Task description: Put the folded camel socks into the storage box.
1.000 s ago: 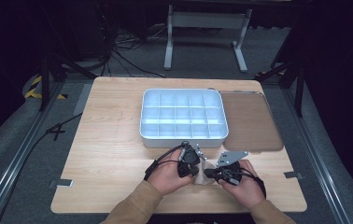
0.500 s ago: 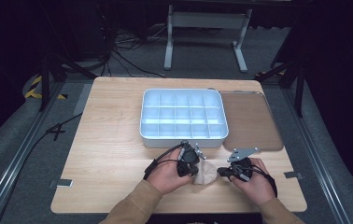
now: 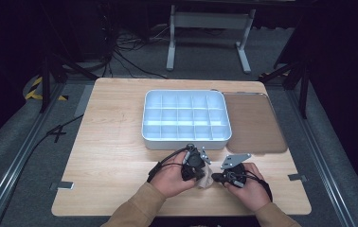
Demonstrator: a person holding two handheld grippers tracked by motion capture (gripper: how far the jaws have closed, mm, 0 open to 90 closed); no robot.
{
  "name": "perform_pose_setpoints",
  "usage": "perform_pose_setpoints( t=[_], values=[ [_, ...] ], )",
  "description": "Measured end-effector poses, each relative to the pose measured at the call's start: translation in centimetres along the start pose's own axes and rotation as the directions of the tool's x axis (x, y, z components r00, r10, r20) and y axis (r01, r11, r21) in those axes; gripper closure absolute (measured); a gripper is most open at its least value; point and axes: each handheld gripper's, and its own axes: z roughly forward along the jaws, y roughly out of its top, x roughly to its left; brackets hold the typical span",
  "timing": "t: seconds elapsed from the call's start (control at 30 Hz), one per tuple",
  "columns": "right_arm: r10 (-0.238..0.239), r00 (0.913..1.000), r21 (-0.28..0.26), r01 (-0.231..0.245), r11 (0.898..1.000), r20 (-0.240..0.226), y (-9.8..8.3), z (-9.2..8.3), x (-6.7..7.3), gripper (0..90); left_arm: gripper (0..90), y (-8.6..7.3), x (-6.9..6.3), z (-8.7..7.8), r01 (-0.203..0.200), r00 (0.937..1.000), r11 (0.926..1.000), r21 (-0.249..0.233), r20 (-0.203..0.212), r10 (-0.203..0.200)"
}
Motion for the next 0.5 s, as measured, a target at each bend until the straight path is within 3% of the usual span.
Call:
perform_pose_setpoints(
  t=[0.07, 0.2, 0.37, 0.5],
  values=[
    [0.006, 1.0, -0.001, -0.006, 1.0, -0.005, 0.0, 0.0, 0.0, 87.9, 83.1, 0.1, 0.0, 0.1, -0.012, 0.9999, 0.9999, -0.001, 0.001, 0.012],
    [0.02, 0.9998, -0.005, -0.02, 1.0, -0.01, -0.2, 0.0, -0.1, 86.8, 74.9, 0.1, -0.4, 1.4, -0.067, 0.9968, 0.9977, 0.0, 0.044, 0.067],
    [0.034, 0.9994, -0.004, -0.034, 0.999, -0.011, -0.5, -0.2, -0.2, 85.5, 69.0, 0.0, 0.0, 1.4, -0.054, 0.9954, 0.9984, -0.015, 0.078, 0.056],
    [0.036, 0.9993, -0.012, -0.036, 0.999, -0.008, -0.5, -0.5, -0.2, 84.9, 64.5, 0.0, -0.2, 1.3, -0.058, 0.9958, 0.9983, -0.01, 0.07, 0.059]
  ],
)
